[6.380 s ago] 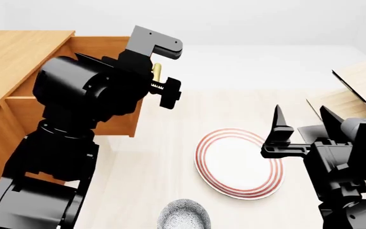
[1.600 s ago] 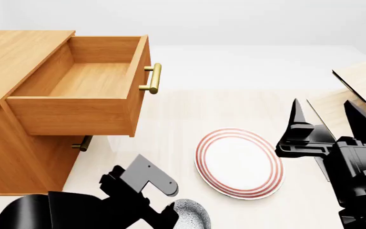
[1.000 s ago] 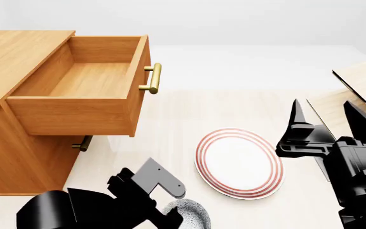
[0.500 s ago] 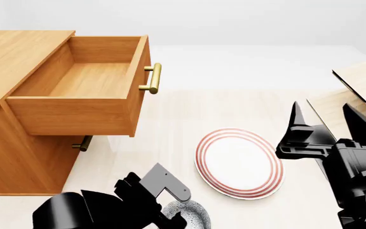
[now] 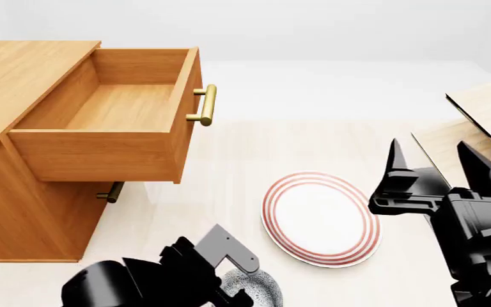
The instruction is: Open the top drawer of the cabinet and put the bowl in it.
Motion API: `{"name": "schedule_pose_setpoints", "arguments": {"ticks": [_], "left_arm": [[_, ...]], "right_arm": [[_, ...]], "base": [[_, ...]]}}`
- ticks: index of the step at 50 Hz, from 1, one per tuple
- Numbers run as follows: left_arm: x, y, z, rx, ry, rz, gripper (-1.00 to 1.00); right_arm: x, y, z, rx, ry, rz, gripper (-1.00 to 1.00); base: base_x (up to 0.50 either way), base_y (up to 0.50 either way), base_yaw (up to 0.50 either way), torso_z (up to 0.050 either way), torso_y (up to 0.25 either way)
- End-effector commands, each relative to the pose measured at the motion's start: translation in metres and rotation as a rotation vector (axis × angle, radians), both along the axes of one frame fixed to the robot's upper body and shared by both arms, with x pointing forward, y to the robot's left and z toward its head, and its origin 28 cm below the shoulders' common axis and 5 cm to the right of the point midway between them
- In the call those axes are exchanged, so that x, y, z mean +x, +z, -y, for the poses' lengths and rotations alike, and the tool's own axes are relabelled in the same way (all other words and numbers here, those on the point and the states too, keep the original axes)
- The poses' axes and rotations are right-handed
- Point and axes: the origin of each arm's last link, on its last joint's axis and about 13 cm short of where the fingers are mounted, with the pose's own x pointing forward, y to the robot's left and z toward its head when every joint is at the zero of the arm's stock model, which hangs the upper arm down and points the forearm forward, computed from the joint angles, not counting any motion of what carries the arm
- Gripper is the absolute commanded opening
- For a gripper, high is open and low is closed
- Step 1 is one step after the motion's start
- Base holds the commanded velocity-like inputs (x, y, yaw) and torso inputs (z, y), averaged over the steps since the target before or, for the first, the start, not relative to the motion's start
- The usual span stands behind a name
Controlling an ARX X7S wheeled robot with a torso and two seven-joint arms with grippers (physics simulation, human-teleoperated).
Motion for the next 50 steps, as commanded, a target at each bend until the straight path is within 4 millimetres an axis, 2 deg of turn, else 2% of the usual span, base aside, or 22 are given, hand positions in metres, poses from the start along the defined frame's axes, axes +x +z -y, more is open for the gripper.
{"name": "schedule_pose_setpoints", "arguments": {"ticks": [1, 18, 19, 43, 50], "left_arm": [[0.003, -0.008, 0.002, 0.002, 0.001, -0.016, 1.00], [0.005, -0.015, 0.004, 0.006, 0.007, -0.035, 1.00], [0.005, -0.015, 0.004, 0.007, 0.009, -0.035, -1.00], [0.007, -0.014, 0.003, -0.007, 0.028, -0.029, -1.00], [0.010, 0.001, 0.003, -0.051, 0.033, 0.021, -1.00]], "right_arm": [[0.001, -0.001, 0.000, 0.001, 0.002, -0.004, 1.00], [0.002, -0.004, 0.000, 0.007, 0.002, -0.011, 1.00], [0.002, -0.004, 0.000, 0.007, 0.002, -0.011, 1.00], [0.003, -0.007, 0.001, 0.010, 0.001, -0.018, 1.00], [0.004, -0.007, 0.001, 0.010, 0.002, -0.019, 1.00]], "base": [[0.00, 0.00, 0.00, 0.000, 0.000], [0.00, 0.00, 0.00, 0.000, 0.000], [0.00, 0.00, 0.00, 0.000, 0.000], [0.00, 0.00, 0.00, 0.000, 0.000], [0.00, 0.00, 0.00, 0.000, 0.000]]}}
